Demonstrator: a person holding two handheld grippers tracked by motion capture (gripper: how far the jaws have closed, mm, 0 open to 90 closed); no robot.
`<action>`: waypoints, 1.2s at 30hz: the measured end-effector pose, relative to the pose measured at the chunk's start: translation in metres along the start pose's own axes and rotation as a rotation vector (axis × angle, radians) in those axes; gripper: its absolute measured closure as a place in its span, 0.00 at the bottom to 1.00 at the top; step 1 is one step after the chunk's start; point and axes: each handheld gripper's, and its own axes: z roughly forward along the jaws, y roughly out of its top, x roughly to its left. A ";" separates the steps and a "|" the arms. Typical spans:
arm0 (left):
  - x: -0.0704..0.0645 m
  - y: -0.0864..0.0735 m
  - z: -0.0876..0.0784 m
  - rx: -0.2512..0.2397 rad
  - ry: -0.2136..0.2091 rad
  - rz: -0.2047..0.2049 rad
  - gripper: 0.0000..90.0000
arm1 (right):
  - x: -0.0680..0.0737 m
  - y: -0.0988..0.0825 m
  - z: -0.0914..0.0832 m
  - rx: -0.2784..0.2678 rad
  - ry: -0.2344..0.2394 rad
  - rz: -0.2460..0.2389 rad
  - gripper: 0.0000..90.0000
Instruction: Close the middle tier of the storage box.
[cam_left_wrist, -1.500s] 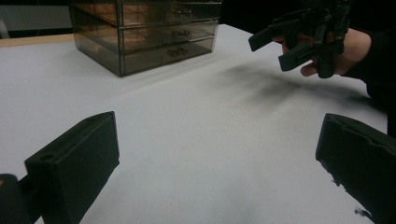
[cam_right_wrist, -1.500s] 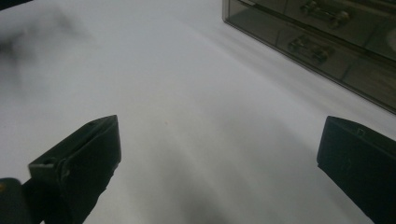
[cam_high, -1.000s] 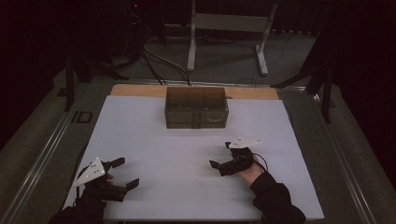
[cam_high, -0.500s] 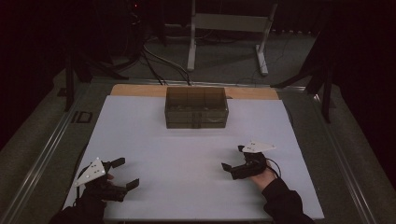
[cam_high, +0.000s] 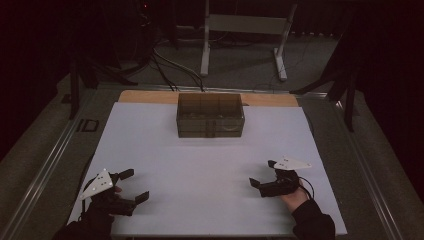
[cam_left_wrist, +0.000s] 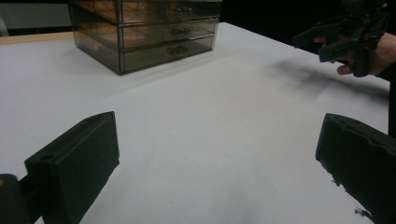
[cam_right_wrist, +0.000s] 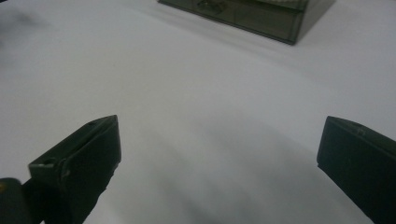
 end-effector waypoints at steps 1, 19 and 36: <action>0.000 0.000 0.000 -0.001 0.000 0.000 0.01 | -0.001 -0.002 -0.003 -0.003 -0.009 0.003 0.00; 0.000 -0.001 0.001 0.007 -0.002 0.003 0.01 | -0.004 -0.021 -0.006 0.053 -0.043 0.042 0.00; -0.001 -0.001 0.002 0.017 -0.003 0.005 0.01 | -0.003 -0.021 -0.004 0.043 -0.017 0.027 0.00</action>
